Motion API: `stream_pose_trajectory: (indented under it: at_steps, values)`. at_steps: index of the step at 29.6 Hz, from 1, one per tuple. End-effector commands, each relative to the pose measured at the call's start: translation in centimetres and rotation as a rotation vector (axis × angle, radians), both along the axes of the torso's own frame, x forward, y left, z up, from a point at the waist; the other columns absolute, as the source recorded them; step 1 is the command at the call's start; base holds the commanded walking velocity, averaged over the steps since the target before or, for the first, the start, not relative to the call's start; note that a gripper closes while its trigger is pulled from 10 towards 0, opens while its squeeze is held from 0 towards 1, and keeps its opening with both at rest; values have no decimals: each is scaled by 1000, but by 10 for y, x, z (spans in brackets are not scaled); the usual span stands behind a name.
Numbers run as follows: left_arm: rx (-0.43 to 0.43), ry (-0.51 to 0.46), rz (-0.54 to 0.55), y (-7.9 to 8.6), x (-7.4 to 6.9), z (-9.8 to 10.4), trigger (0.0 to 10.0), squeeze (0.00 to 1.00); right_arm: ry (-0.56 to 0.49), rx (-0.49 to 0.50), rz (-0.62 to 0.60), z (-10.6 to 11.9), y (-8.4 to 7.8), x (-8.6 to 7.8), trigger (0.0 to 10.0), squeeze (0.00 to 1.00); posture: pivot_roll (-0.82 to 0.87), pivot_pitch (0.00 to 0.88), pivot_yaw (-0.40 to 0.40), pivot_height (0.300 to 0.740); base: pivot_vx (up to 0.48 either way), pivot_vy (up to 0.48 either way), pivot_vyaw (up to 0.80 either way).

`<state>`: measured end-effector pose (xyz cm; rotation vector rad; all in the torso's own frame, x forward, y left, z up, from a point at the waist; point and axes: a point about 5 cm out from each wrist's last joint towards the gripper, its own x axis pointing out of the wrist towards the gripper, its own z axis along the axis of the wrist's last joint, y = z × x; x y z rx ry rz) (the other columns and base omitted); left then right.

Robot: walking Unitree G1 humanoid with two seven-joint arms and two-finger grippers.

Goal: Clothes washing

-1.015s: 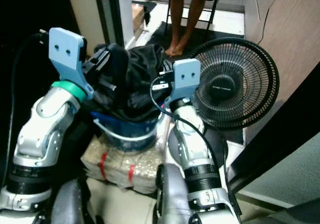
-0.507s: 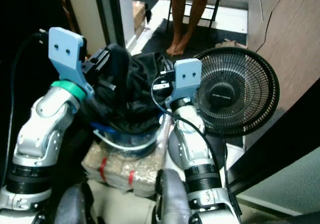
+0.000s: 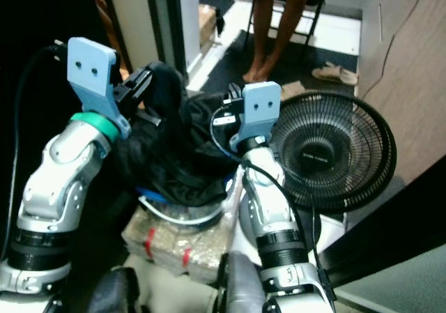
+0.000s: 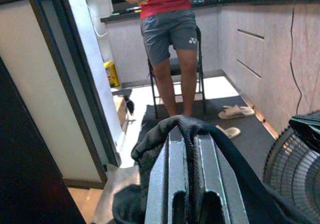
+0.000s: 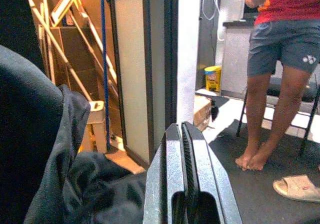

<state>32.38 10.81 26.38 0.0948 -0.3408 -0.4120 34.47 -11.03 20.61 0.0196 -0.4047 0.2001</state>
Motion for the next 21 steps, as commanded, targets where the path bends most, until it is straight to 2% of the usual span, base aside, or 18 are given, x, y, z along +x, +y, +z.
stream_pose_trajectory:
  at_steps: [1, 13, 21]
  values:
    - [-2, 5, 1, 1, 0, 0, 10000, 0, 8, 8, 1, -2, 1, -1, 10000, 0, -21, 37, 40, 680, 0, 0, 0]
    - [2, 13, 2, 1, 1, -2, 10000, 0, 7, 9, -1, -2, 1, -2, 10000, 0, -22, 39, 42, 735, 0, 0, 0]
    - [7, 20, 5, 2, 1, -4, 10000, 0, 8, 10, -2, -2, 1, -2, 10000, 0, -23, 39, 43, 740, 0, 0, 0]
